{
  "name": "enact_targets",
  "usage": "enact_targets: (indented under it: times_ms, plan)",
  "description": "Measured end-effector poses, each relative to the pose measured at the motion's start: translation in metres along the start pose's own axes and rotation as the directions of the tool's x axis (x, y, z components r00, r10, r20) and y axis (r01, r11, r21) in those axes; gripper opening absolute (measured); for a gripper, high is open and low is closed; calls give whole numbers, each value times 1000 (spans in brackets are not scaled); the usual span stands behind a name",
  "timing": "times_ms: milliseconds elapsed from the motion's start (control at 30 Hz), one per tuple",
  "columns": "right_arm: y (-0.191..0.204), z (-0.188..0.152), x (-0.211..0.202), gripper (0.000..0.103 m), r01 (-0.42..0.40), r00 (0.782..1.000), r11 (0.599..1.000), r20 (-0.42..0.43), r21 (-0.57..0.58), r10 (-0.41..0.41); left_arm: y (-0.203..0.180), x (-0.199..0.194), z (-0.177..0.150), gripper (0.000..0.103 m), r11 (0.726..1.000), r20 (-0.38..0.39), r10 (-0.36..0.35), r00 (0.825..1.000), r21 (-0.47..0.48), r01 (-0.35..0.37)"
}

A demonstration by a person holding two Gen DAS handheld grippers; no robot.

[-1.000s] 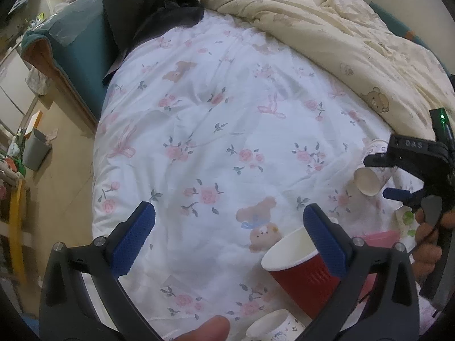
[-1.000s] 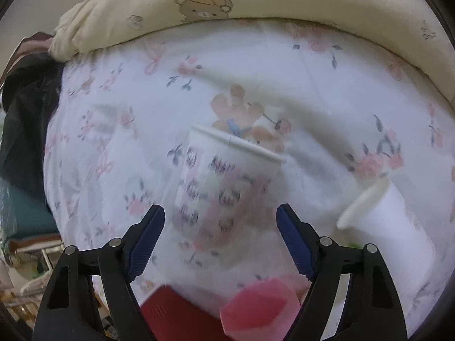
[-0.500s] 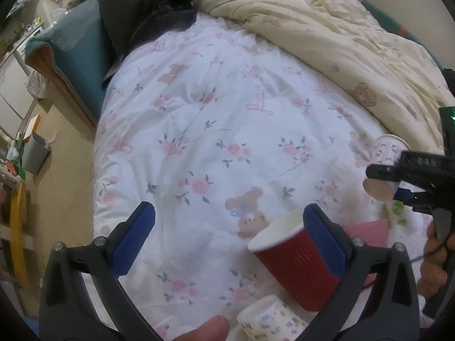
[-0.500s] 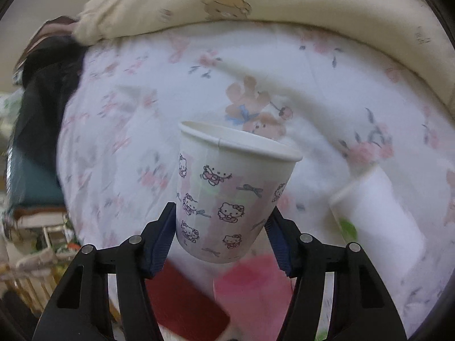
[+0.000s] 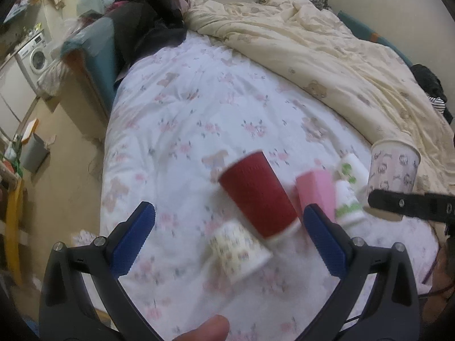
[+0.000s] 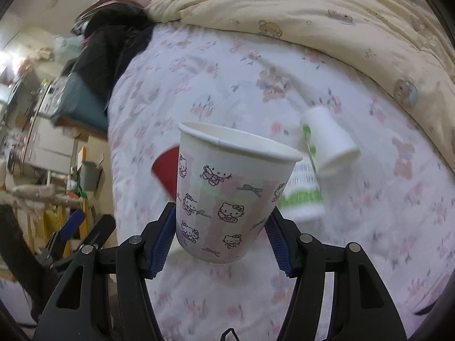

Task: Flip cup upside down
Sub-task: 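Lift the Hello Kitty cup with the right gripper and carry it toward the left tool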

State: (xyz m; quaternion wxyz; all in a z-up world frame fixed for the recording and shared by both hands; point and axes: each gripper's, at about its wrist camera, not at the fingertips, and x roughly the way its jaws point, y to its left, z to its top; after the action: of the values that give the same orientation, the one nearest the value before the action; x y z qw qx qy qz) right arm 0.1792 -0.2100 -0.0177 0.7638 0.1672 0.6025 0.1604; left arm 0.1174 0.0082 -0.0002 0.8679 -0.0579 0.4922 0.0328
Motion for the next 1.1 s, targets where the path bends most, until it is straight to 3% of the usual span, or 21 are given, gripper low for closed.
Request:
enact_targets:
  times_ms: [267, 533, 633, 767, 1000, 1100]
  plan:
    - [4, -79, -18, 63, -27, 999, 998, -37, -58, 25, -6, -46, -63, 103, 1000, 28, -21, 999, 11, 21]
    - [-20, -147, 19, 63, -51, 988, 998, -150, -22, 47, -2, -61, -125, 103, 999, 12, -27, 1000, 25, 26]
    - [-23, -160, 39, 63, -37, 981, 998, -190, -42, 28, 4, -54, -141, 103, 999, -11, -29, 1000, 22, 29]
    - [-18, -167, 60, 63, -37, 973, 995, -232, -97, 13, 22, -40, -147, 103, 998, -51, -2, 999, -60, -1]
    - [0, -171, 99, 63, -63, 944, 975, -331, -213, -12, 28, -32, -146, 103, 995, -59, -1, 998, -99, -5]
    - [9, -174, 111, 64, -95, 924, 969, -382, -228, 0, 28, -39, -145, 103, 994, -16, 28, 999, -110, -29]
